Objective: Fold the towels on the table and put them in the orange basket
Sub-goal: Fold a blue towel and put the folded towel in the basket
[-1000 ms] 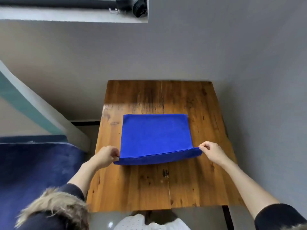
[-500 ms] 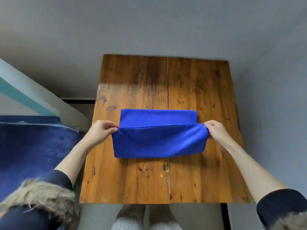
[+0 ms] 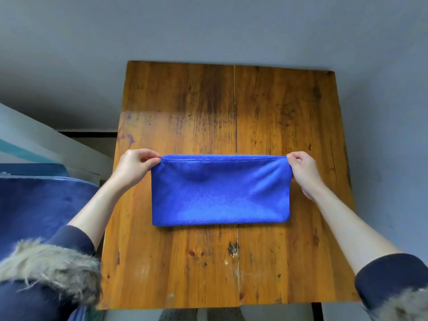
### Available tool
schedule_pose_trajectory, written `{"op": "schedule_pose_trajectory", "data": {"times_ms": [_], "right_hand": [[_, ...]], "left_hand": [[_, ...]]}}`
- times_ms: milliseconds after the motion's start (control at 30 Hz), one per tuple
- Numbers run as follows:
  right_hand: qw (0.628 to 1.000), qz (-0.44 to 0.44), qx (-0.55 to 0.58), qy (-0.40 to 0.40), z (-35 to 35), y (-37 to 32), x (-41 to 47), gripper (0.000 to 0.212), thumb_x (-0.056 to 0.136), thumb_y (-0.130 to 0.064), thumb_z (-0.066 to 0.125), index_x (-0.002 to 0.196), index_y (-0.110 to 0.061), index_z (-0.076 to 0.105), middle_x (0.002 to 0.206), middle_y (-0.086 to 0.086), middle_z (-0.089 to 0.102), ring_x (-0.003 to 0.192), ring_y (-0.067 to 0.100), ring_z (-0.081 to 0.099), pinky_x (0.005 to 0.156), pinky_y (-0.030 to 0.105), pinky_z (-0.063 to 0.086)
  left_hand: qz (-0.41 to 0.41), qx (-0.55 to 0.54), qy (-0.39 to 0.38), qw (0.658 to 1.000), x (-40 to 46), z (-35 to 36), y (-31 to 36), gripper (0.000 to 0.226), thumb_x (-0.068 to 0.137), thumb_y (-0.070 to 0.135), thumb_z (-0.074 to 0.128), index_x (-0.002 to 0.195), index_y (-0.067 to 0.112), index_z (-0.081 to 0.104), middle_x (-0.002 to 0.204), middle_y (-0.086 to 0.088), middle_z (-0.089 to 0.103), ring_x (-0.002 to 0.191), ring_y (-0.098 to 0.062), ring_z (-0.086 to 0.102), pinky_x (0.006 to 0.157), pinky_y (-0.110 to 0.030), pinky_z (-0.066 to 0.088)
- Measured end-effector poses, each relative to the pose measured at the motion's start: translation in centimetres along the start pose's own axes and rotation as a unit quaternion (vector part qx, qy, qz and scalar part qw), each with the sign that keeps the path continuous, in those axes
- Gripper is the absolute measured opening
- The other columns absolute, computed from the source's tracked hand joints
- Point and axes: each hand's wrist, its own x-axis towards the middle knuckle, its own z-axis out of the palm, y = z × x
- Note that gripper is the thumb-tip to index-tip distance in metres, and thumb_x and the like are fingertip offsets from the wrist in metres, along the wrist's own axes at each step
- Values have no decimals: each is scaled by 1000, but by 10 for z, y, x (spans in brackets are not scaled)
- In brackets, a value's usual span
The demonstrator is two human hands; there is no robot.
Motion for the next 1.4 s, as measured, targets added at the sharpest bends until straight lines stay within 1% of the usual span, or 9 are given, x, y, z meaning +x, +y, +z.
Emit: {"op": "schedule_pose_trajectory", "data": {"times_ms": [167, 333, 500, 567, 667, 967, 1133, 1267, 1400], "right_hand": [[999, -14, 27, 36, 9, 4, 14, 21, 97, -16, 47, 108, -3, 58, 96, 7, 61, 88, 15, 56, 61, 12, 43], [998, -20, -10, 56, 18, 10, 33, 23, 94, -15, 51, 111, -3, 61, 103, 8, 62, 92, 14, 56, 69, 13, 42], [963, -161, -95, 195, 40, 4, 4, 35, 97, -16, 43, 128, -3, 51, 125, 13, 53, 115, 20, 50, 91, 4, 31], [936, -285, -156, 139, 71, 8, -27, 39, 95, -17, 40, 130, -2, 50, 133, 15, 51, 127, 24, 41, 111, 23, 25], [869, -399, -291, 37, 126, 28, -57, 45, 93, -27, 42, 133, -10, 49, 143, 12, 44, 137, 26, 29, 113, 53, 16], [868, -314, -380, 62, 101, 65, -18, 52, 95, -37, 31, 143, -16, 35, 153, 9, 27, 142, 23, 19, 117, 42, 6], [888, -281, -358, 69, 78, 75, -13, 56, 96, -39, 25, 146, -14, 27, 156, 9, 16, 145, 22, 9, 117, 34, 1], [879, -293, -368, 78, 91, 69, -39, 56, 95, -39, 28, 145, -14, 30, 154, 12, 21, 144, 25, 12, 115, 50, 2], [860, -308, -405, 38, 112, 77, -66, 58, 93, -47, 30, 144, -19, 33, 154, 9, 24, 144, 23, 14, 114, 56, 6]], "left_hand": [[0, -15, 13, 1000, 14, 4, -2, 12, 91, 14, 58, 94, 17, 69, 93, -1, 67, 89, -14, 61, 80, -27, 48], [-6, 47, 75, 996, 34, 26, -20, 21, 91, 12, 56, 109, 12, 66, 104, -9, 63, 89, -20, 58, 64, -8, 45], [121, 186, 194, 956, 22, 57, -39, 39, 91, 12, 51, 129, 9, 50, 130, -18, 48, 121, -36, 43, 97, -48, 37], [198, 247, 180, 931, 2, 83, -36, 42, 91, 20, 45, 133, 12, 47, 140, -17, 42, 132, -36, 34, 105, -50, 29], [261, 321, 106, 904, -10, 126, -32, 47, 94, 33, 38, 139, 20, 40, 150, -13, 33, 140, -35, 23, 112, -56, 16], [228, 404, 79, 882, 9, 118, -64, 52, 96, 42, 25, 146, 26, 28, 154, -5, 26, 142, -31, 20, 114, -49, 13], [194, 323, 132, 917, 1, 105, -79, 49, 97, 30, 28, 142, 15, 36, 152, -13, 29, 140, -33, 23, 111, -49, 20], [72, 260, 246, 931, -22, 94, -88, 33, 93, 22, 44, 119, 7, 57, 122, -17, 55, 111, -36, 48, 83, -46, 39], [4, 246, 246, 937, -35, 95, -86, 24, 92, 26, 54, 98, 3, 60, 97, -20, 57, 91, -38, 48, 73, -47, 39]]}}
